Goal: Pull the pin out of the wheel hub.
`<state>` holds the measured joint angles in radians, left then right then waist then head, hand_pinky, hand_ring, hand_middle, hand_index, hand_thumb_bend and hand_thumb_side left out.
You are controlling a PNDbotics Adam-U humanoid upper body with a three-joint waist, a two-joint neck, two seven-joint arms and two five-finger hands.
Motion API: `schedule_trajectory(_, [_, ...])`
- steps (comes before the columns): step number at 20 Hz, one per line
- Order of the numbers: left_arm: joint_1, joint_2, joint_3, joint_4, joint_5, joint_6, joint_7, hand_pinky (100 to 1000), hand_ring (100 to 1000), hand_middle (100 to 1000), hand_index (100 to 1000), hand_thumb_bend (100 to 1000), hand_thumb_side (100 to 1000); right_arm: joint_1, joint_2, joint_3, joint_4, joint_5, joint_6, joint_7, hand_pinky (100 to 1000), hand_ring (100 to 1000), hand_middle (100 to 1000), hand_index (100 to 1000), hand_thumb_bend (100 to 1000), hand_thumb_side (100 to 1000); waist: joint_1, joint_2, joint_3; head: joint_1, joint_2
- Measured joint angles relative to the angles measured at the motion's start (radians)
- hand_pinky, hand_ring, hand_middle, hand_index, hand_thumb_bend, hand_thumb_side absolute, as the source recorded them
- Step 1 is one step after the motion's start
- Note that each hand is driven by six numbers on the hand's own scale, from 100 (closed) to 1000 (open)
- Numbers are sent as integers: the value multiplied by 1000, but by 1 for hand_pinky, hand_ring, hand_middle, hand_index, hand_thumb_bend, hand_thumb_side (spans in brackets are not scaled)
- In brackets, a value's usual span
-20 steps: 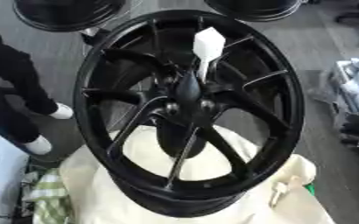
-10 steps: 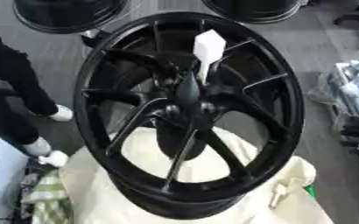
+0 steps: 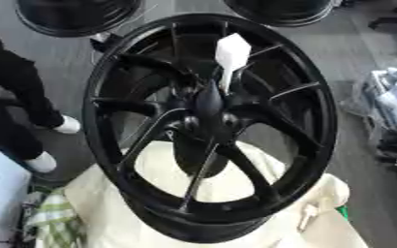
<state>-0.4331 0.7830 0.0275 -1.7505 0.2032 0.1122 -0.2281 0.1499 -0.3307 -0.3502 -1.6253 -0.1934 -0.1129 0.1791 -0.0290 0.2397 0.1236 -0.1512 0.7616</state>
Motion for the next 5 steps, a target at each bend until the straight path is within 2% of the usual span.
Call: schedule_trajectory(5, [-10, -106, -29, -35, 174, -26, 85, 793, 692, 668, 798, 100, 729, -9, 0, 1, -3, -9, 1, 1, 667, 746, 658, 790, 100, 813, -6, 3, -8, 2, -5])
